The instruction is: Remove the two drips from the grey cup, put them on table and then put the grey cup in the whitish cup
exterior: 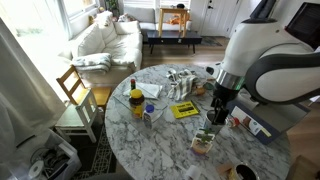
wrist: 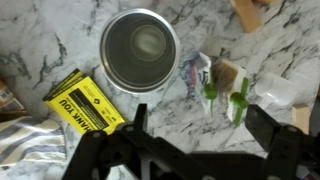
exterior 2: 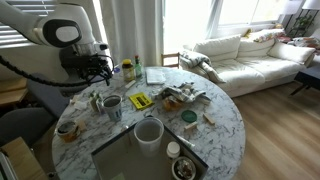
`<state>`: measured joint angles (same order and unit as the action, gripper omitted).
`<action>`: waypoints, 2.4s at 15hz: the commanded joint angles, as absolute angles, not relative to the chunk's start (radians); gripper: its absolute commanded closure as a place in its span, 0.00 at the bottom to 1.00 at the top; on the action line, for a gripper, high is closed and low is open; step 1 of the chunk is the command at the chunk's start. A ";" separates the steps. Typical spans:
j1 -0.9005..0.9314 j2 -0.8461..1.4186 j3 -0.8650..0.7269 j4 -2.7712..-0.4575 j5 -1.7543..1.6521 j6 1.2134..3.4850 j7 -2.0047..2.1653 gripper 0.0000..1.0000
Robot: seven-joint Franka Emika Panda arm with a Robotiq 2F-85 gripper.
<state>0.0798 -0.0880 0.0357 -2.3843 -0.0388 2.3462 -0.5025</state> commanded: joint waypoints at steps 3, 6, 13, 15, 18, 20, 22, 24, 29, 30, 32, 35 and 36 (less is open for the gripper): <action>0.060 -0.105 0.015 -2.392 -0.035 2.372 -0.494 0.00; 0.060 -0.106 0.016 -2.395 -0.032 2.374 -0.490 0.00; -0.011 -0.013 -0.040 -2.341 -0.013 2.429 -0.318 0.00; -0.032 0.016 -0.054 -2.330 -0.021 2.414 -0.292 0.00; -0.051 0.059 -0.064 -2.324 -0.001 2.410 -0.291 0.00; -0.060 0.094 -0.062 -2.318 0.019 2.423 -0.298 0.00; -0.067 0.125 -0.061 -2.311 0.026 2.433 -0.292 0.05; -0.072 0.150 -0.059 -2.302 0.032 2.436 -0.282 0.24; -0.084 0.184 -0.059 -2.278 0.029 2.422 -0.268 0.59; -0.088 0.182 -0.060 -2.273 0.030 2.412 -0.269 0.65; -0.096 0.172 -0.060 -2.265 0.036 2.393 -0.280 0.81; -0.106 0.151 -0.064 -2.253 0.028 2.360 -0.287 0.99; -0.109 0.138 -0.066 -2.249 0.023 2.342 -0.290 1.00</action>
<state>-0.0949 0.1691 -0.0629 -2.2596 0.0170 2.3993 -0.2771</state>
